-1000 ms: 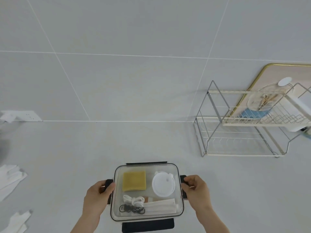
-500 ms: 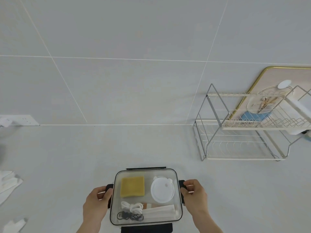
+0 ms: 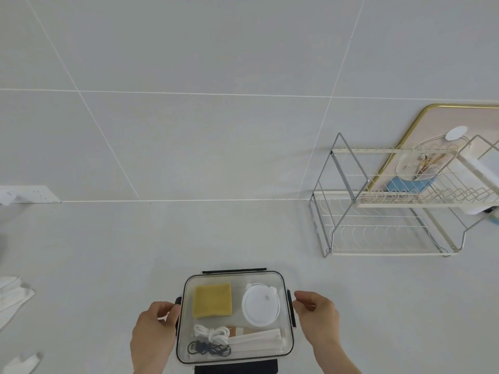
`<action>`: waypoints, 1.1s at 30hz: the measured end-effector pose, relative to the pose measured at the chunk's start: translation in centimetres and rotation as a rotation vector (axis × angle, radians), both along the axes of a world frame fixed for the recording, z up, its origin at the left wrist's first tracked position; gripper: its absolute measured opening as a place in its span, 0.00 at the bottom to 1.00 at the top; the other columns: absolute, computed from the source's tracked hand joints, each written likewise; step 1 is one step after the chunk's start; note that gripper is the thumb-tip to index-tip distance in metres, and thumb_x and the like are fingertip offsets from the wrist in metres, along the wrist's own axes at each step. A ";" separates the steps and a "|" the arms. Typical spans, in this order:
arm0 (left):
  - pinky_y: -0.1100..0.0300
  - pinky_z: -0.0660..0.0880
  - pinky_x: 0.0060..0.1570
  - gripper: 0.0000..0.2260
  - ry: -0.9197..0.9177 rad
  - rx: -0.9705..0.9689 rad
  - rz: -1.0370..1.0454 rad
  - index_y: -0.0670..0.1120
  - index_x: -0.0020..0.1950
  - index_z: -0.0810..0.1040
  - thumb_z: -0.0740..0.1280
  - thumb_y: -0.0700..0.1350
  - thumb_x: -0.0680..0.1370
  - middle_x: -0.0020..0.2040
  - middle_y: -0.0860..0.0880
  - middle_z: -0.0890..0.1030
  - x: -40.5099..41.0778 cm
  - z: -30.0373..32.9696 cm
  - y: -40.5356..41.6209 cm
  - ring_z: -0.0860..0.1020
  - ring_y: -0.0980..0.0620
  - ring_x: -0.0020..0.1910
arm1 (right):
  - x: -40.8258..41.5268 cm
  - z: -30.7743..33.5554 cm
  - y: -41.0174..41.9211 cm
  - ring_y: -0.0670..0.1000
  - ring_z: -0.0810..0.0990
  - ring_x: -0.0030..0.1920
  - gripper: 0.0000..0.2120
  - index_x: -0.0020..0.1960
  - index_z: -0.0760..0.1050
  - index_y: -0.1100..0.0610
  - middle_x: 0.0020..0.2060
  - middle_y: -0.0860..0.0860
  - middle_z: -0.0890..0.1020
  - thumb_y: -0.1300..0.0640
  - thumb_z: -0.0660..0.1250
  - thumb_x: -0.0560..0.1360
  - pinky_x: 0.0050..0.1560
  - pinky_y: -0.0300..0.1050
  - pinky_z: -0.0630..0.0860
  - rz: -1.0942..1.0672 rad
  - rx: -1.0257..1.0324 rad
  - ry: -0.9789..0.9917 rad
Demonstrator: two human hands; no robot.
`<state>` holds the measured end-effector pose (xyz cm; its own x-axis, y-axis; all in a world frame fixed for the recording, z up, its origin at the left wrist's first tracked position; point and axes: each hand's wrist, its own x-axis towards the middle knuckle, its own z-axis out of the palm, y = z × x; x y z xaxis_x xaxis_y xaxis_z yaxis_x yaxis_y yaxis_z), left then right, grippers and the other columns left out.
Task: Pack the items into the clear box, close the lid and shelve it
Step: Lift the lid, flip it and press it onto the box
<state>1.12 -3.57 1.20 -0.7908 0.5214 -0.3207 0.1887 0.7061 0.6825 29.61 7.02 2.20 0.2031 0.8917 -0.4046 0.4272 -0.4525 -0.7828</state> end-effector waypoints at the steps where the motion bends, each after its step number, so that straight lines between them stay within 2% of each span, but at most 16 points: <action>1: 0.53 0.72 0.43 0.02 0.036 -0.021 -0.038 0.55 0.43 0.79 0.69 0.50 0.76 0.44 0.52 0.84 0.2 0.1 0.0 0.81 0.47 0.41 | -0.4 0.1 -0.2 0.46 0.83 0.42 0.08 0.45 0.84 0.49 0.36 0.41 0.85 0.61 0.73 0.71 0.46 0.44 0.76 0.029 0.024 -0.024; 4: 0.54 0.71 0.44 0.02 0.028 -0.060 -0.083 0.57 0.47 0.79 0.69 0.53 0.75 0.43 0.55 0.84 0.9 0.6 0.2 0.78 0.48 0.43 | -1.1 0.2 -0.7 0.45 0.84 0.41 0.10 0.45 0.85 0.46 0.35 0.40 0.86 0.61 0.73 0.69 0.45 0.43 0.78 0.099 0.065 -0.103; 8: 0.56 0.71 0.43 0.06 0.055 -0.082 -0.100 0.56 0.49 0.82 0.71 0.52 0.73 0.41 0.56 0.85 0.7 0.6 0.5 0.78 0.48 0.41 | -0.8 0.1 -0.4 0.49 0.85 0.40 0.20 0.31 0.77 0.38 0.26 0.35 0.81 0.63 0.75 0.67 0.43 0.44 0.78 0.084 0.033 -0.099; 11: 0.56 0.68 0.41 0.08 0.055 -0.079 -0.084 0.54 0.52 0.84 0.71 0.51 0.74 0.38 0.57 0.83 0.6 0.6 1.0 0.78 0.48 0.40 | -1.3 0.2 0.1 0.49 0.84 0.42 0.18 0.37 0.81 0.38 0.27 0.34 0.80 0.64 0.74 0.68 0.44 0.44 0.77 0.119 0.051 -0.123; 13: 0.56 0.68 0.41 0.09 0.080 -0.083 -0.077 0.53 0.54 0.84 0.71 0.51 0.75 0.43 0.55 0.86 0.7 0.6 1.5 0.79 0.47 0.42 | -1.9 0.6 0.3 0.52 0.84 0.42 0.14 0.42 0.85 0.44 0.26 0.35 0.79 0.64 0.73 0.69 0.42 0.44 0.75 0.106 0.075 -0.127; 16: 0.55 0.71 0.44 0.10 0.065 -0.071 -0.056 0.53 0.55 0.83 0.71 0.52 0.75 0.48 0.53 0.87 0.7 0.5 2.1 0.81 0.44 0.49 | -2.2 0.6 1.0 0.52 0.84 0.42 0.18 0.37 0.81 0.40 0.28 0.37 0.81 0.65 0.73 0.69 0.44 0.44 0.75 0.073 0.063 -0.091; 18: 0.54 0.74 0.48 0.08 -0.041 -0.027 -0.019 0.55 0.53 0.82 0.72 0.52 0.75 0.47 0.52 0.87 0.5 0.1 2.2 0.82 0.44 0.49 | -2.1 0.3 1.4 0.50 0.84 0.44 0.16 0.41 0.81 0.42 0.36 0.40 0.84 0.65 0.73 0.70 0.46 0.45 0.76 0.008 0.005 0.010; 20: 0.48 0.79 0.52 0.07 -0.212 0.039 0.026 0.57 0.49 0.80 0.73 0.53 0.72 0.46 0.52 0.86 0.0 -0.8 2.0 0.83 0.46 0.46 | -1.8 0.0 1.5 0.51 0.83 0.45 0.16 0.54 0.81 0.48 0.45 0.47 0.85 0.64 0.73 0.71 0.48 0.48 0.77 -0.060 -0.077 0.131; 22: 0.43 0.80 0.52 0.12 -0.324 0.061 0.038 0.57 0.51 0.82 0.74 0.55 0.69 0.45 0.51 0.87 -0.7 -1.7 1.8 0.84 0.46 0.45 | -1.6 -0.6 1.4 0.53 0.81 0.43 0.17 0.59 0.78 0.52 0.47 0.52 0.85 0.64 0.72 0.73 0.46 0.49 0.79 -0.091 -0.157 0.266; 25: 0.43 0.80 0.54 0.11 -0.379 0.055 0.035 0.56 0.50 0.84 0.76 0.52 0.69 0.43 0.50 0.87 -1.4 -1.9 1.8 0.84 0.45 0.45 | -0.9 -0.9 1.5 0.55 0.79 0.36 0.14 0.57 0.81 0.61 0.41 0.54 0.86 0.67 0.73 0.72 0.50 0.56 0.81 -0.091 -0.219 0.356; 28: 0.44 0.80 0.55 0.12 -0.440 0.071 0.058 0.52 0.52 0.83 0.78 0.48 0.70 0.44 0.48 0.87 -1.7 -1.3 1.9 0.84 0.43 0.46 | -0.6 -0.7 1.6 0.54 0.76 0.34 0.11 0.52 0.85 0.59 0.34 0.53 0.84 0.68 0.72 0.71 0.53 0.58 0.82 -0.069 -0.234 0.370; 31: 0.48 0.78 0.53 0.13 -0.336 0.059 0.037 0.54 0.52 0.79 0.77 0.49 0.71 0.45 0.50 0.86 -1.2 -0.7 2.0 0.83 0.45 0.47 | -0.5 -0.9 1.5 0.55 0.79 0.35 0.10 0.51 0.86 0.57 0.36 0.53 0.86 0.66 0.73 0.71 0.51 0.56 0.84 -0.041 -0.223 0.338; 33: 0.51 0.76 0.50 0.09 -0.235 0.052 0.021 0.53 0.51 0.79 0.75 0.49 0.72 0.45 0.51 0.86 -0.7 -0.3 2.1 0.82 0.46 0.47 | -0.7 -1.4 1.2 0.53 0.84 0.38 0.11 0.53 0.85 0.54 0.41 0.50 0.88 0.61 0.75 0.71 0.49 0.54 0.84 -0.023 -0.154 0.202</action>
